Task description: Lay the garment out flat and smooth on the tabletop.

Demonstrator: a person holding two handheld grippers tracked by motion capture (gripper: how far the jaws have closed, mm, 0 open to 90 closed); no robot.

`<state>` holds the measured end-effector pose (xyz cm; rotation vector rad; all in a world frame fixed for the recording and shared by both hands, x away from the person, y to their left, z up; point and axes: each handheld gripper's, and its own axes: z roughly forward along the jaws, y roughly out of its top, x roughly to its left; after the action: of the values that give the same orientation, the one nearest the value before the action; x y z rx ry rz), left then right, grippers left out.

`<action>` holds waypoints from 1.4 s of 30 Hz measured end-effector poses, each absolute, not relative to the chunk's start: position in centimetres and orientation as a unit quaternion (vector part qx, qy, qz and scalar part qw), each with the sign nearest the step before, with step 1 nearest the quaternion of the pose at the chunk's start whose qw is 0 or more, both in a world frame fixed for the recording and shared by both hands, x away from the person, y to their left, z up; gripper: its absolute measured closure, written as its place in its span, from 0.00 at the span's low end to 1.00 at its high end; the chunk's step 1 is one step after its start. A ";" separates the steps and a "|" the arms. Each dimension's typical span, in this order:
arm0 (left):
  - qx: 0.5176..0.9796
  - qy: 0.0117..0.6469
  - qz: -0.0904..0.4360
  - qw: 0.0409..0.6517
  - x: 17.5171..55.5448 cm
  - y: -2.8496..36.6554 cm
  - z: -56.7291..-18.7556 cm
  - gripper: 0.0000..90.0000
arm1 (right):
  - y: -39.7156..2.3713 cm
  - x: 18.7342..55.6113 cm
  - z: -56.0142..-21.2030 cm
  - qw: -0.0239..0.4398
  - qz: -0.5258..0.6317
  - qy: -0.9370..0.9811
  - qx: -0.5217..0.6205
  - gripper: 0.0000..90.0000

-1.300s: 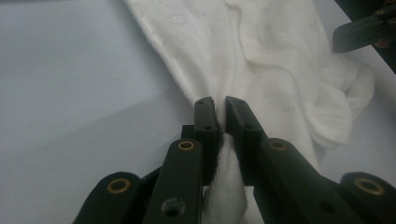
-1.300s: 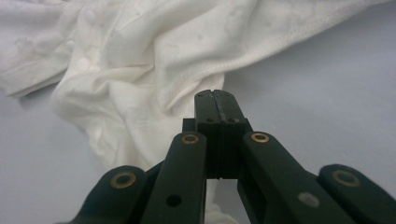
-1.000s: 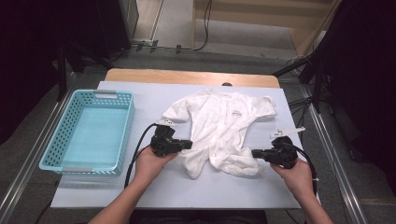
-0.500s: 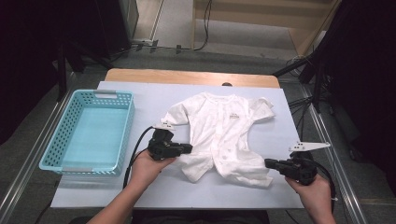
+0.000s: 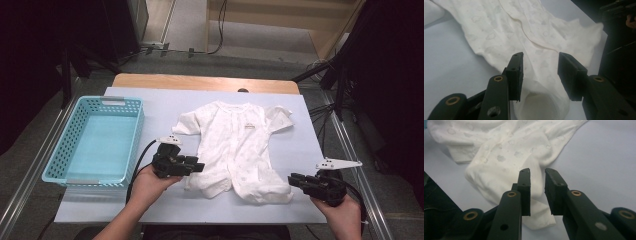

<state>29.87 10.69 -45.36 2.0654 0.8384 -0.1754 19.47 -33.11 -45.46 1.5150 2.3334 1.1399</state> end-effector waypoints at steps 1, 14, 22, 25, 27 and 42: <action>0.829 0.339 -0.069 0.439 29.9 10.7 -45.3 0.61 | -33.2 19.6 -45.5 0.068 0.383 0.772 0.503 0.71; 0.830 0.334 -0.048 0.443 30.2 10.7 -45.7 0.44 | -32.7 22.8 -46.8 0.071 0.397 0.771 0.493 0.45; 0.831 0.333 -0.037 0.445 30.1 11.1 -45.8 0.42 | -32.6 25.1 -47.4 0.066 0.397 0.763 0.506 0.41; 0.831 0.334 -0.035 0.444 30.1 11.2 -45.8 0.41 | -32.8 25.8 -47.5 0.067 0.399 0.760 0.508 0.41; 0.829 0.336 -0.035 0.446 30.0 11.3 -45.8 0.41 | -32.9 26.4 -47.6 0.067 0.396 0.758 0.514 0.41; 0.830 0.341 -0.025 0.441 29.1 12.1 -46.0 0.41 | -33.9 31.0 -48.2 0.081 0.403 0.738 0.535 0.40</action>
<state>29.15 12.12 -45.96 2.0593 0.8466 -0.0623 30.96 -33.92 -48.20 1.5996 2.2059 1.2041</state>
